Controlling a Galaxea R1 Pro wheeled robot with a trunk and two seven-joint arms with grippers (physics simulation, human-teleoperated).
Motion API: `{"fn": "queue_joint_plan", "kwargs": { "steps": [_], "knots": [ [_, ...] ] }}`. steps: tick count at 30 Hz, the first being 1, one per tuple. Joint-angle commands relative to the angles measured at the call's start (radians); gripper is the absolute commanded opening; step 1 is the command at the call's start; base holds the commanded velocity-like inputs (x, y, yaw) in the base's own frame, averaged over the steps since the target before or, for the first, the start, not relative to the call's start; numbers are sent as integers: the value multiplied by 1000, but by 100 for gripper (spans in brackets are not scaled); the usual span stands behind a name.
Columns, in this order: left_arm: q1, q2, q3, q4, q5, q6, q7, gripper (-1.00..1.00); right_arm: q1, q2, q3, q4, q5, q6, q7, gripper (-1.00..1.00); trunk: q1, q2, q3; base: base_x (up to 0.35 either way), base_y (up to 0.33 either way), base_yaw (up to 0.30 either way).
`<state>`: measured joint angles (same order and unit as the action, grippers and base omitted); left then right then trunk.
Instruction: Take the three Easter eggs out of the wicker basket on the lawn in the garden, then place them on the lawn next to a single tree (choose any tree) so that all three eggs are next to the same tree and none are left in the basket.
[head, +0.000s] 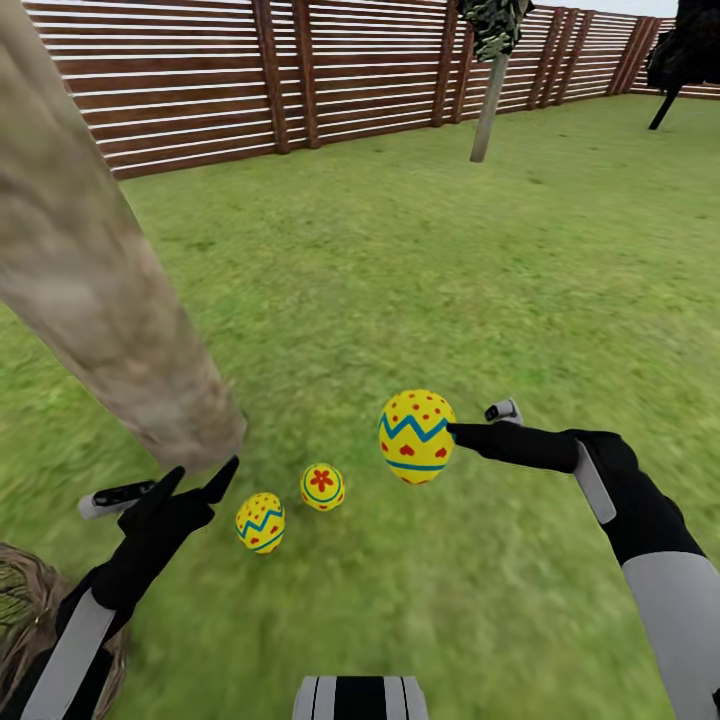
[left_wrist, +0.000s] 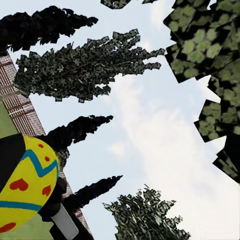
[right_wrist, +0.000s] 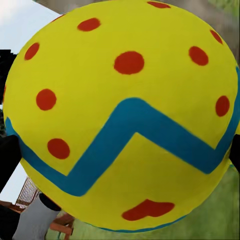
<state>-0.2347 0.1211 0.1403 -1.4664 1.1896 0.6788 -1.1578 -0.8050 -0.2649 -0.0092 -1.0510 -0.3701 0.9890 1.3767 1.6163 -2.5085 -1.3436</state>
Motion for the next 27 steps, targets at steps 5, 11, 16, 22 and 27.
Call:
{"fn": "queue_joint_plan", "kwargs": {
  "steps": [5, 11, 16, 22, 27],
  "knots": [
    [-1, -1, -3, 0, 5, 8, -1, 100, 0, 14, -2, -7, 1, -19, -347, -100, 0, 0, -1, 299, 0, 116],
    [0, -6, -120, 3, 5, -42, 2, 100, 0, 123, 15, -9, 12, -188, -843, -100, 0, 0, -2, 15, 0, 95],
    [-1, -8, -156, 3, 5, -46, 2, 100, 0, 133, 101, -3, 11, -245, -924, -100, 0, 0, -3, 0, 0, 260],
    [-1, -48, -165, 2, 16, -48, -8, 100, 0, 149, 137, -1, 18, -263, -974, -100, 3, -1, -22, 0, 0, 237],
    [0, -120, -237, 6, 2, -48, 17, 100, 0, 173, 310, 68, 16, -420, -1294, -100, 5, -3, -43, 0, 0, 234]
  ]
}}
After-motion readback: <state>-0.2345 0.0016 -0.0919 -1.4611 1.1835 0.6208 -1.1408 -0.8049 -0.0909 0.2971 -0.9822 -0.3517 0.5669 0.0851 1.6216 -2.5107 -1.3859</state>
